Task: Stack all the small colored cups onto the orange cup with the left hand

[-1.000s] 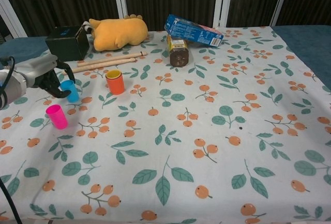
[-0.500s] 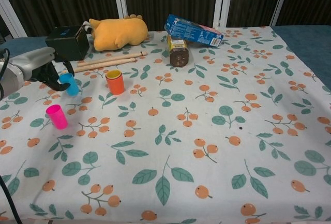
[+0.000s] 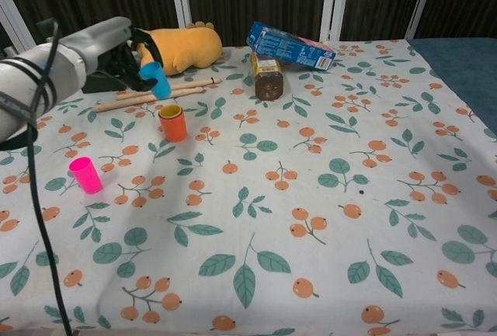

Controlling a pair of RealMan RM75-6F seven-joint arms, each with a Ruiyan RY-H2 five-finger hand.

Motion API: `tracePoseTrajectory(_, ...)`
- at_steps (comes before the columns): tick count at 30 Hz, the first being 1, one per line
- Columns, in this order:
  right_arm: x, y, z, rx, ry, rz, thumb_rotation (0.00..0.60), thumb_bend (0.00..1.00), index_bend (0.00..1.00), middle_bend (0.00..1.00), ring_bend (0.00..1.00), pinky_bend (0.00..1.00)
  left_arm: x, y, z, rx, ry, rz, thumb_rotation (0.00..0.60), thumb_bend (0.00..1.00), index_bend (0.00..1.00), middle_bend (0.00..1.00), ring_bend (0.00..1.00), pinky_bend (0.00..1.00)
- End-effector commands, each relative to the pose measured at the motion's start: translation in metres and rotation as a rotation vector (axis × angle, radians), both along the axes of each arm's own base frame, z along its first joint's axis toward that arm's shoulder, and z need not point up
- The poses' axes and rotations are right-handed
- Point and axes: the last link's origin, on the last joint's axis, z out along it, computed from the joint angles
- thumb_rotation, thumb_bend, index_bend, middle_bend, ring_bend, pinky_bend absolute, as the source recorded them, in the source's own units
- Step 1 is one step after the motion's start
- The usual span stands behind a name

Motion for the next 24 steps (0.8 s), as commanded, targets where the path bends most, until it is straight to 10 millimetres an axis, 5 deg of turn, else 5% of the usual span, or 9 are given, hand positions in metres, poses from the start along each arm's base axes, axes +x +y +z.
tracePoseTrajectory(1,-0.001,0.000,0.002,0.000,-0.002,-0.002,0.600,0.12,0.00,0.00,0.00,0.00,0.016,0.000,-0.009,0.003,0.012,-0.017,0.600,0.37,0.55,1.00,1.00,1.00)
tracePoseTrajectory(24,-0.003,-0.001,0.007,-0.013,-0.009,-0.008,0.600,0.12,0.00,0.00,0.00,0.00,-0.010,0.007,-0.030,-0.033,0.070,0.058,0.600,0.37,0.55,1.00,1.00,1.00)
